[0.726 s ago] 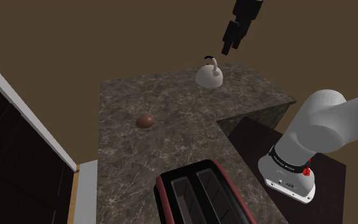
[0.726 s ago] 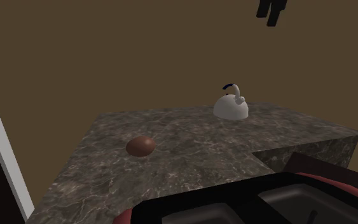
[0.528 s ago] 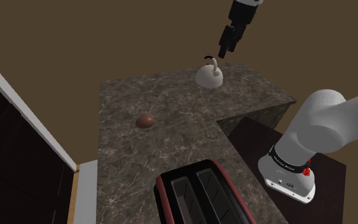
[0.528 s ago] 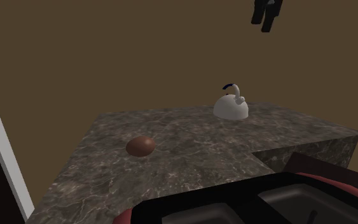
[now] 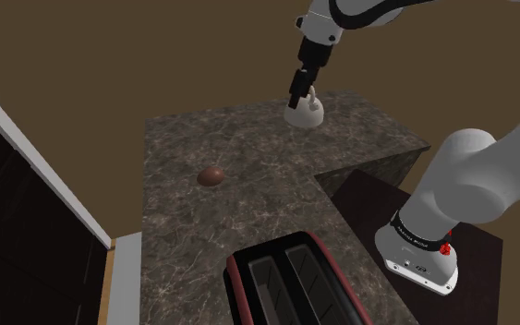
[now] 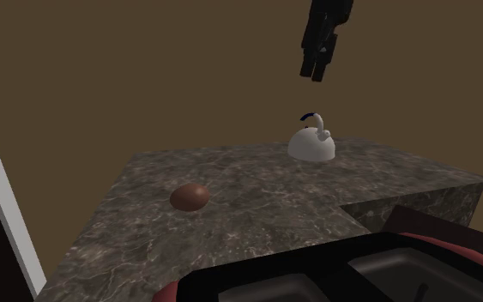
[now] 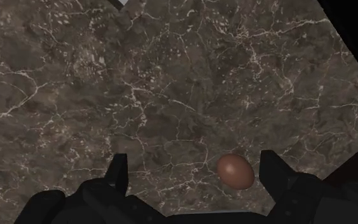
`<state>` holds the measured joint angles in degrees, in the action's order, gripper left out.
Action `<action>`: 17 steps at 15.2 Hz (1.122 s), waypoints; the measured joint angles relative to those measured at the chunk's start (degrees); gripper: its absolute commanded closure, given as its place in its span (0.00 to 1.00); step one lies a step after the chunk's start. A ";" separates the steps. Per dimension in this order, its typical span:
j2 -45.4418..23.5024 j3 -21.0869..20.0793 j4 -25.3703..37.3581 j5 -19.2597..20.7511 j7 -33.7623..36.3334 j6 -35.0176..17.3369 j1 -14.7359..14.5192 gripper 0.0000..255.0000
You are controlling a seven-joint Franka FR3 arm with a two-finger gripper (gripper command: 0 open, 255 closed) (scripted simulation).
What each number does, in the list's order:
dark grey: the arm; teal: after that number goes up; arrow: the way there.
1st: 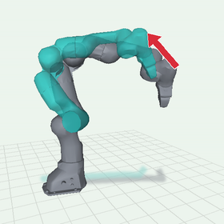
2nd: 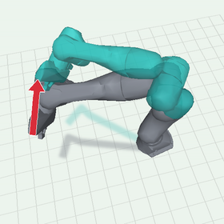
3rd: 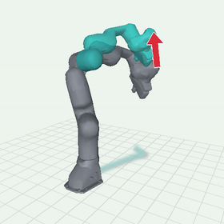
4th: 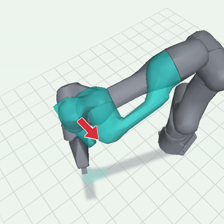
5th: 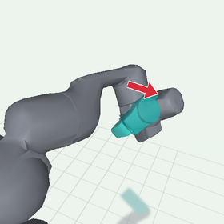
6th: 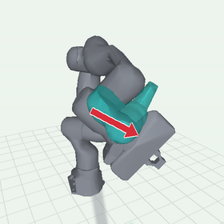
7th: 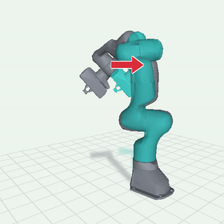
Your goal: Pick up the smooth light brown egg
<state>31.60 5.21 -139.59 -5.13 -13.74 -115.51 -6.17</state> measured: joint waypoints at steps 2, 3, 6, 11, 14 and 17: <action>-2.65 0.26 -0.30 -0.94 -2.09 -3.03 -1.18 0.00; -4.69 0.36 0.04 -1.54 -3.15 -4.78 -1.88 0.00; -11.20 0.87 0.70 -3.58 -7.00 -10.53 -3.84 0.00; -20.54 0.90 2.99 -7.71 -13.25 -17.46 -7.03 0.00; -26.88 0.55 5.58 -10.70 -17.40 -21.05 -8.70 0.00; -32.97 -0.11 8.69 -13.75 -21.82 -23.69 -9.78 0.00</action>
<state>-1.37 5.10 -130.90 -18.87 -35.56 -139.19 -15.95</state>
